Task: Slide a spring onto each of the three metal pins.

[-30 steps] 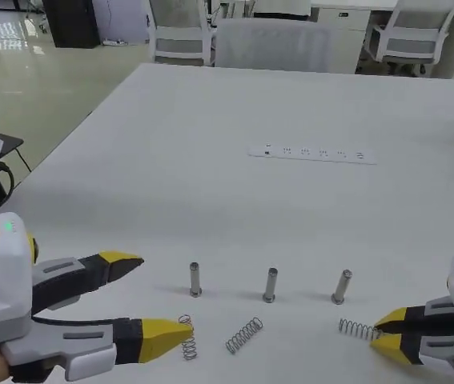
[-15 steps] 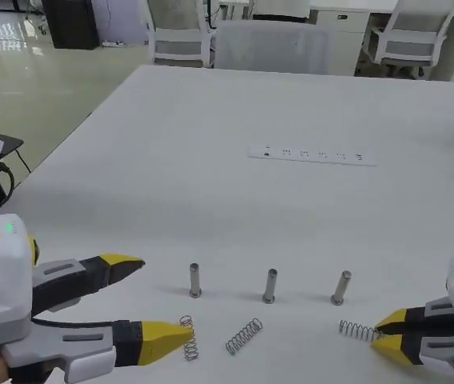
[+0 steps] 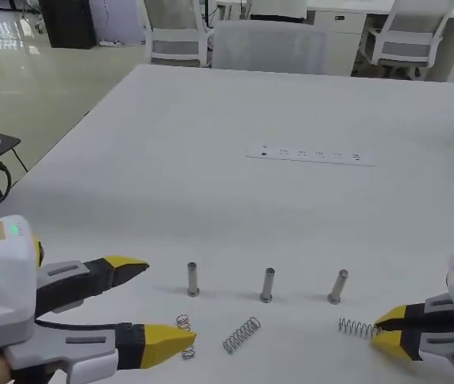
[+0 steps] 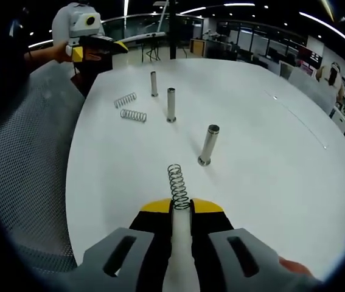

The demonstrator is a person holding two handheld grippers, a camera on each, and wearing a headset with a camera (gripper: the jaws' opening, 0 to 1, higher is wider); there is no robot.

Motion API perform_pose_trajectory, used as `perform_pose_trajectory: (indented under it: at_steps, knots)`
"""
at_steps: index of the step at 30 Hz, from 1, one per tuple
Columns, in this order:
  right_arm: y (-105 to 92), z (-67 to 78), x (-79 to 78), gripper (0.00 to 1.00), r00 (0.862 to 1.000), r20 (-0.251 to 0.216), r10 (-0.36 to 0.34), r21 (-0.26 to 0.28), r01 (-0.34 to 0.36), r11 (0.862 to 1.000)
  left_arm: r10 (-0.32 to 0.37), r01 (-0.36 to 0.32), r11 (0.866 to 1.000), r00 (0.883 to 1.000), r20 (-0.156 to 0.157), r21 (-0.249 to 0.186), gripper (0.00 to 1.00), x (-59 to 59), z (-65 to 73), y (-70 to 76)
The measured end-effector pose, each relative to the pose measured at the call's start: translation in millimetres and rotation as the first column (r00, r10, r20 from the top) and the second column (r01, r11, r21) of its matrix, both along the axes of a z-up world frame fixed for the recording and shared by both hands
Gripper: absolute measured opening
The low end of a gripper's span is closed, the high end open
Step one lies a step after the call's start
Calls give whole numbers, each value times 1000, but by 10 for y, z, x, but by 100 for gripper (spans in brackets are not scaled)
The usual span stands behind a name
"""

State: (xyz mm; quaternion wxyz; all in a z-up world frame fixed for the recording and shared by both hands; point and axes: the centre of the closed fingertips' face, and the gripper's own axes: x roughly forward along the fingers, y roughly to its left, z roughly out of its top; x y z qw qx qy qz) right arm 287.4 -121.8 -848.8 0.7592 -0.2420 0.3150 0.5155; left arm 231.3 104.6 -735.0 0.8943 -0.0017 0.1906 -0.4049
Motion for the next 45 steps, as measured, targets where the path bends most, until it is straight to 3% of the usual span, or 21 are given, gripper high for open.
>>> perform_pose_trajectory:
  at_steps: [13,24,37,45]
  knots:
    - [19,65,-21,8,1000,-1,-1,9,1,1000,-33,33,999,999,-1,-1,60,-25,-19,-75]
    - [62,225,-62,8,1000,11,1,26,-1,1000,-78,78,997,997,5,0,57,-64,-14,-182]
    - [187,439,-194,8,999,26,43,24,-44,999,-178,177,984,984,11,17,54,-102,-4,-387]
    - [383,657,-332,8,995,34,98,48,-99,994,-239,239,971,971,13,23,50,-103,-4,-482]
